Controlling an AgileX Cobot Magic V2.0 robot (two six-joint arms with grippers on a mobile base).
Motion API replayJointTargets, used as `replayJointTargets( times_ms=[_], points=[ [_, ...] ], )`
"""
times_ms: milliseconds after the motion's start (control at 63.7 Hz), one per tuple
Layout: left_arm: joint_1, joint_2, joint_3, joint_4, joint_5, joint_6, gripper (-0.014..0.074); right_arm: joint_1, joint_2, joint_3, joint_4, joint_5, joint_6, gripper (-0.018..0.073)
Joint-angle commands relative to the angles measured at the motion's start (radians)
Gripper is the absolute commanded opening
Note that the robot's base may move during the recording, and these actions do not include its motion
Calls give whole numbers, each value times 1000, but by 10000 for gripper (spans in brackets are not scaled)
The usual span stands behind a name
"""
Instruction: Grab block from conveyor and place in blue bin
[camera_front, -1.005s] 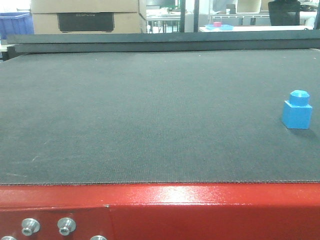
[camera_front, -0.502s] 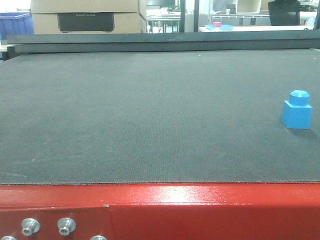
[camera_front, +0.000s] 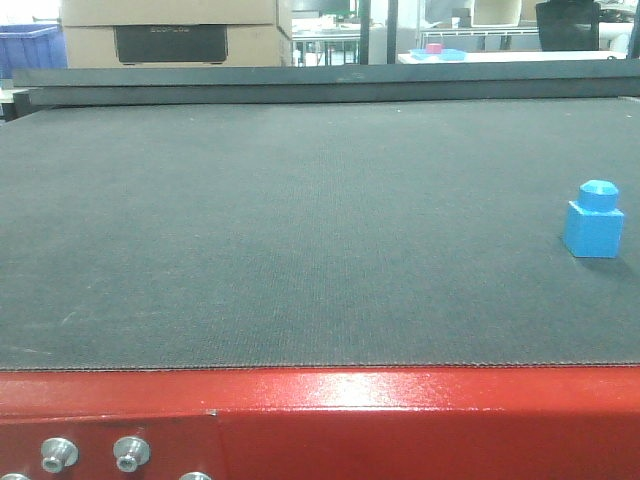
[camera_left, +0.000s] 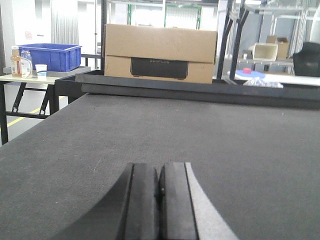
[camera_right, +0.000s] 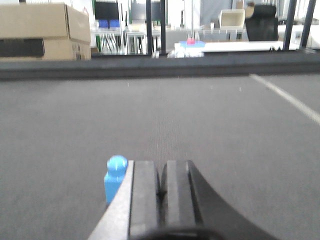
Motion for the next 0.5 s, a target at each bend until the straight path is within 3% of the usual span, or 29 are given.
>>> replayJointTargets(
  times_ms=[0, 110, 251, 393, 487],
  points=[
    [5, -5, -2, -36, -66, 0, -111, -4, -4, 0, -6, -96, -2, -162],
    [5, -5, -20, -44, -119, 0, -111, -4, -4, -45, -6, -112, -2, -162],
    [5, -5, -189, -44, -31, 0, -111, -4, -4, -243, -6, -5, -2, -162],
    [5, 68, -454, -36, 211, 0, -109, -4, 73, -475, -6, 188, -2, -149],
    [5, 184, -646, -30, 400, 0, -43, 0, 184, -627, -6, 307, -2, -51]
  ],
)
